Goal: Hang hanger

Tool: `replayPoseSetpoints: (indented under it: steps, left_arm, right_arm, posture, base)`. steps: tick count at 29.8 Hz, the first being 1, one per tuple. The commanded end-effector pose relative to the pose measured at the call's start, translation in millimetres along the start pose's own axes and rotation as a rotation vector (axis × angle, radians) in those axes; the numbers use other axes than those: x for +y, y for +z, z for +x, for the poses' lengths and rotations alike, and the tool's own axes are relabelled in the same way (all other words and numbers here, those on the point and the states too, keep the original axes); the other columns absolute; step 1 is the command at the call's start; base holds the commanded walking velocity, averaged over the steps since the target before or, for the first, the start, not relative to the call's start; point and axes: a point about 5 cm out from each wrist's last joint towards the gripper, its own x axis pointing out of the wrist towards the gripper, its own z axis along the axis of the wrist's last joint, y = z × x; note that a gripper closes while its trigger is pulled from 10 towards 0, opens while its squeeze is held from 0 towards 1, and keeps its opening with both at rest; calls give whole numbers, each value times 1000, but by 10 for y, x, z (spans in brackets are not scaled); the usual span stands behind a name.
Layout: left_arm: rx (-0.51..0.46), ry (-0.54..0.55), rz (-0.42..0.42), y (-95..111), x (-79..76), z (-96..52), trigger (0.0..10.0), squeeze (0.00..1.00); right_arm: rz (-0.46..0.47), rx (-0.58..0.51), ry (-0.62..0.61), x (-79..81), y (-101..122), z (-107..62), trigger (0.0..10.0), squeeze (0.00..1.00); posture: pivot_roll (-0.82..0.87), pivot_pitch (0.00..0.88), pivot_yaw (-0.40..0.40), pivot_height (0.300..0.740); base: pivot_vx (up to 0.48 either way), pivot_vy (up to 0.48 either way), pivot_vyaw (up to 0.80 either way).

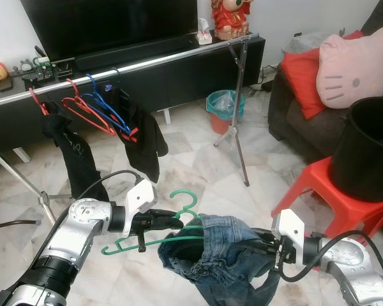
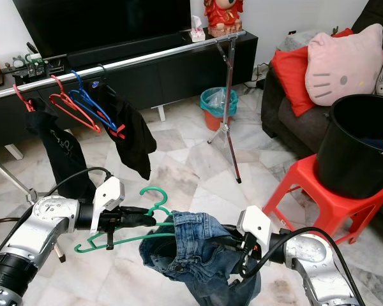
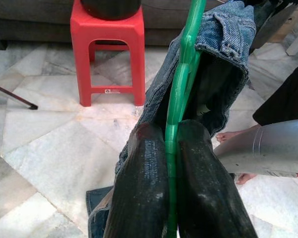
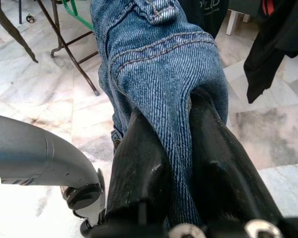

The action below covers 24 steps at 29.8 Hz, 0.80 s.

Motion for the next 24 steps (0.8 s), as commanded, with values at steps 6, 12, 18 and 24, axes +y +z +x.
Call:
replayPoseSetpoints:
  steps: [6,12,18,24]
  left_arm:
    - [-39,52,7,58,52,-48,0,0]
    - [-27,65,29,53,72,-57,0,0]
    - [-31,70,34,58,75,-58,0,0]
    - [-35,74,43,63,77,-53,0,0]
  right_arm:
    - [-28,-63,48,22,133,68,0,55]
    - [-32,-57,48,9,133,60,0,47]
    - [-31,-56,54,15,136,62,549,51]
    - [-39,-51,37,3,132,78,10000,75]
  posture:
    - [71,14,100,740]
    - [72,16,99,740]
    - [72,18,98,740]
    - [72,18,98,740]
  base:
    - [0,0,0]
    - [0,0,0]
    - [0,0,0]
    - [0,0,0]
